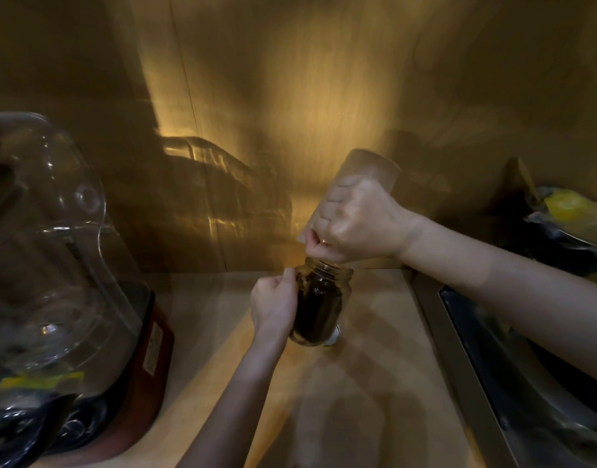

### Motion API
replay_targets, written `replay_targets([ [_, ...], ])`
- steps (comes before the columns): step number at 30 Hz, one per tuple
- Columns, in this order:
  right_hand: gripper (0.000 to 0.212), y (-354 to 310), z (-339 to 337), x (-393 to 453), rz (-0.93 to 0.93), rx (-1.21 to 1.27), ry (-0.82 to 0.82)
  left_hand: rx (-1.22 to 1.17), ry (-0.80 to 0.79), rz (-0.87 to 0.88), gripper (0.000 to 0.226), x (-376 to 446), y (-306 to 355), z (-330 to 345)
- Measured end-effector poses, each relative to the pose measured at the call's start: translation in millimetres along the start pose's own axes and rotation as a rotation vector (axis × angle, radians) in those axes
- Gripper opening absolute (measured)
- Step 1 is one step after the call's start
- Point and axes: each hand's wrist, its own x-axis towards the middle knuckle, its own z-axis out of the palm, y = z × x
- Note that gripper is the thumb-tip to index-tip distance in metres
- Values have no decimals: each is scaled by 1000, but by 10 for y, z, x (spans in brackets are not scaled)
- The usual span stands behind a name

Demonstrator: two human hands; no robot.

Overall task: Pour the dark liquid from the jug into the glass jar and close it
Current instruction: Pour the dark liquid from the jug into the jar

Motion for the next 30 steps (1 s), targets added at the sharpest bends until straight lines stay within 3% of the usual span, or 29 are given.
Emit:
replay_targets([
  [8, 40, 23, 13, -55, 134, 108, -30, -20, 3, -26, 47, 27, -112, 36],
  [15, 50, 158, 158, -327, 798, 368, 19, -128, -66, -91, 42, 82, -319, -29],
  [24, 49, -70, 716, -925, 1407, 889, 102, -335, -32, -276, 33, 106, -725, -129],
  [28, 28, -291, 969, -1106, 1690, 1050, 110, -477, -12, -333, 32, 157, -947, -175],
  [30, 37, -396, 1112, -1190, 1807, 1107, 129, -582, 59, -363, 32, 164, -1051, -173],
])
